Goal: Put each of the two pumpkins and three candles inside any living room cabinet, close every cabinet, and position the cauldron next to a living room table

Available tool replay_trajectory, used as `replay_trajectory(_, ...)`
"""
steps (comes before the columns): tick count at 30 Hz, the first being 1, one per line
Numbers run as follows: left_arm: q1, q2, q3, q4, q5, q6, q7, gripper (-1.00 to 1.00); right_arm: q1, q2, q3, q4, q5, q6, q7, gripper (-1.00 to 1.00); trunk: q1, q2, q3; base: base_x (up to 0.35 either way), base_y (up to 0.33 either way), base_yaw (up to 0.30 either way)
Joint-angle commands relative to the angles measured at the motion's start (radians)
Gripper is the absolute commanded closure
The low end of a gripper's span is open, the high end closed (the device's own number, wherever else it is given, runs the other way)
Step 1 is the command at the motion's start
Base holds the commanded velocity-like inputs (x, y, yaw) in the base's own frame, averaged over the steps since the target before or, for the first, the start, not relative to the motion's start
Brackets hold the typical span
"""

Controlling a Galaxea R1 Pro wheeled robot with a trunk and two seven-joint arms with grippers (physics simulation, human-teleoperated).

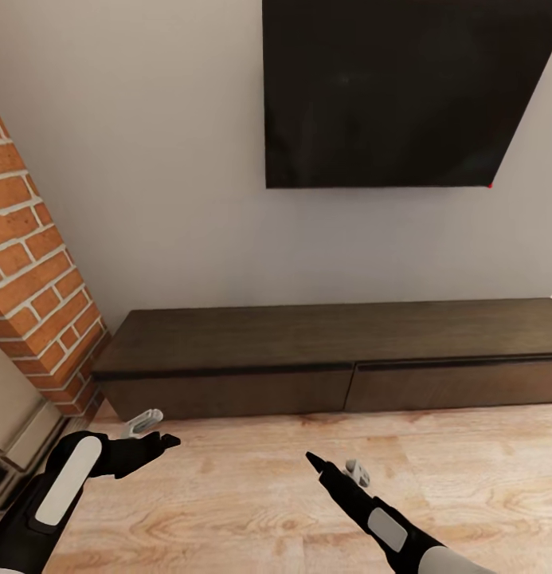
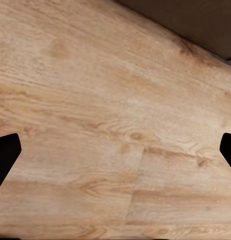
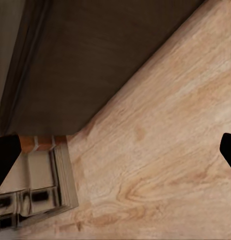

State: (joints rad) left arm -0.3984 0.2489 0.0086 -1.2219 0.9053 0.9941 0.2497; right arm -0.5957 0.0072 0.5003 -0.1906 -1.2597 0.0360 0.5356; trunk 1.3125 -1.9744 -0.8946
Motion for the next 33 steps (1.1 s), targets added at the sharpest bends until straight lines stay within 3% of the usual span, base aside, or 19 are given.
replay_trajectory(1,0.0,0.001,0.001,-0.001,0.011,0.003,0.01,-1.0,-0.001,0.001,0.004,0.001,-0.013,-0.005,0.005,-1.0,0.004,-0.008,-0.004,0.0,0.0,0.0)
replay_trajectory(5,0.0,0.003,0.0,-0.001,0.017,0.003,0.01,-1.0,-0.001,0.001,-0.004,-0.006,-0.033,-0.041,0.012,-1.0,0.019,-0.036,-0.017,0.0,0.0,0.0)
replay_trajectory(9,0.0,0.002,-0.003,-0.001,0.037,0.003,0.01,-1.0,-0.001,0.001,-0.069,-0.01,-0.146,-0.041,0.023,-1.0,0.034,-0.064,-0.029,0.0,0.0,0.0)
replay_trajectory(11,0.0,0.002,-0.006,-0.001,0.042,0.003,0.01,-1.0,-0.002,0.002,-0.085,-0.011,-0.179,-0.044,0.024,-1.0,0.042,-0.078,-0.035,0.0,0.0,0.0)
replay_trajectory(19,0.0,0.003,-0.006,-0.001,0.046,0.003,0.01,-1.0,-0.004,0.015,-0.095,-0.069,-0.206,-0.155,0.013,-1.0,0.073,-0.134,-0.06,0.0,0.0,0.0)
replay_trajectory(21,0.0,0.003,-0.006,-0.001,0.046,0.003,0.01,-1.0,-0.004,0.015,-0.096,-0.088,-0.22,-0.161,0.013,-1.0,0.08,-0.148,-0.067,0.0,0.0,0.0)
replay_trajectory(26,0.0,0.003,-0.005,-0.001,0.046,0.003,0.01,-1.0,-0.004,0.014,-0.106,-0.131,-0.305,-0.164,0.024,-1.0,0.1,-0.183,-0.082,0.0,0.0,0.0)
replay_trajectory(33,0.0,0.003,-0.001,-0.002,0.047,0.003,0.01,-1.0,-0.004,0.014,-0.106,-0.137,-0.314,-0.167,0.031,-1.0,0.126,-0.232,-0.104,0.0,0.0,0.0)
